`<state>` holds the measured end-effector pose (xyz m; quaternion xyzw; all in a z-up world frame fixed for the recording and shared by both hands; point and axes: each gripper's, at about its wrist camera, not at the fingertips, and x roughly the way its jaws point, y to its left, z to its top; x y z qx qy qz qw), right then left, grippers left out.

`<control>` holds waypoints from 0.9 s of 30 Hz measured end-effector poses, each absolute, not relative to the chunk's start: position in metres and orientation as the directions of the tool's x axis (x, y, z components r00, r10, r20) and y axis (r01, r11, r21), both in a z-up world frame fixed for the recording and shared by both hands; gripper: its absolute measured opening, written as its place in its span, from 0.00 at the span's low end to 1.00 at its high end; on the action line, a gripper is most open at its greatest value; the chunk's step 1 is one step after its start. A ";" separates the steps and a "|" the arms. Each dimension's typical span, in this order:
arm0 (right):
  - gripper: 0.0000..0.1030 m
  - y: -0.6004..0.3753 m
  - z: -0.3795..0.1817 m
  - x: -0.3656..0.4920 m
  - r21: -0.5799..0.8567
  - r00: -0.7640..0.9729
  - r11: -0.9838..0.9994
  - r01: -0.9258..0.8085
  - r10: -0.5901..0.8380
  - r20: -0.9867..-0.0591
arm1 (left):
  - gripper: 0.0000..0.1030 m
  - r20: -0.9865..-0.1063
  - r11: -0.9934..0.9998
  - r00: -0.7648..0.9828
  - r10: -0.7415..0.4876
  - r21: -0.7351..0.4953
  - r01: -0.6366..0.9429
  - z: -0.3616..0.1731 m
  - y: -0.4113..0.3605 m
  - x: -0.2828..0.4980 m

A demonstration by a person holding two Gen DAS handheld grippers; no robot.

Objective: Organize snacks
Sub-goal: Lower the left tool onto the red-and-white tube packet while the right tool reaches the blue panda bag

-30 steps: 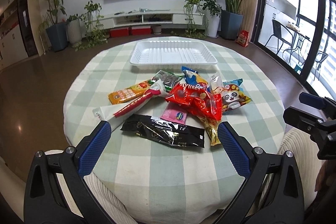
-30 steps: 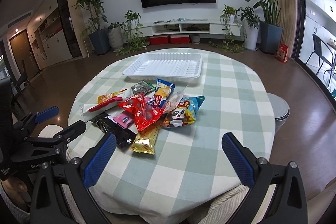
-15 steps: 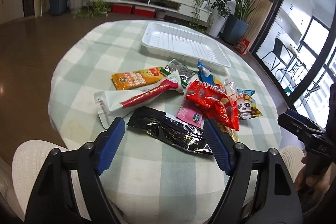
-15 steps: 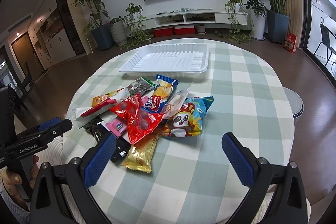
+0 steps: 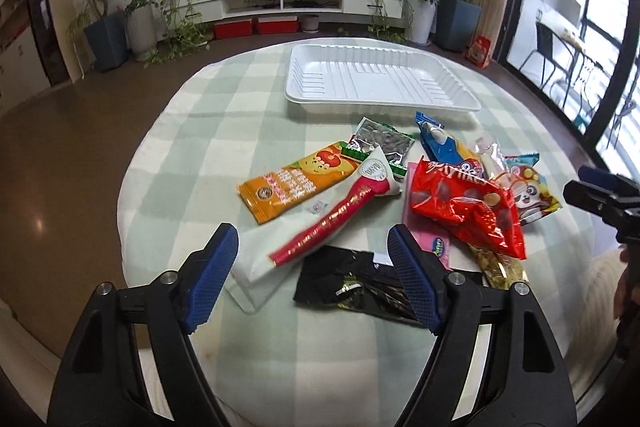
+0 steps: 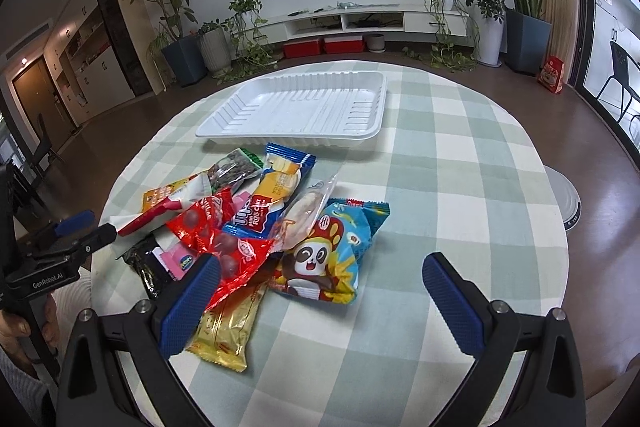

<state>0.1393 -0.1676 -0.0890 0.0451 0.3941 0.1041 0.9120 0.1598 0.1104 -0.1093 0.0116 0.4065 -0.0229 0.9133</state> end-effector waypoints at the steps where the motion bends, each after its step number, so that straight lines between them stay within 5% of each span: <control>1: 1.00 -0.168 -0.090 0.142 0.160 0.664 0.975 -0.155 0.222 -0.714 | 0.74 -0.747 0.998 0.664 -0.028 0.019 0.063 -0.110 0.108 0.164; 14: 1.00 -0.174 -0.110 0.178 0.143 0.616 0.981 -0.134 0.196 -0.763 | 0.72 -0.801 0.983 0.598 -0.008 0.104 0.151 -0.137 0.098 0.208; 21: 1.00 -0.175 -0.125 0.192 0.164 0.584 0.978 -0.126 0.206 -0.785 | 0.49 -0.830 0.980 0.556 -0.043 0.073 0.185 -0.152 0.101 0.222; 27: 0.88 -0.183 -0.138 0.198 0.253 0.553 0.959 -0.126 0.280 -0.785 | 0.34 -0.839 0.977 0.539 -0.072 0.050 0.208 -0.157 0.102 0.229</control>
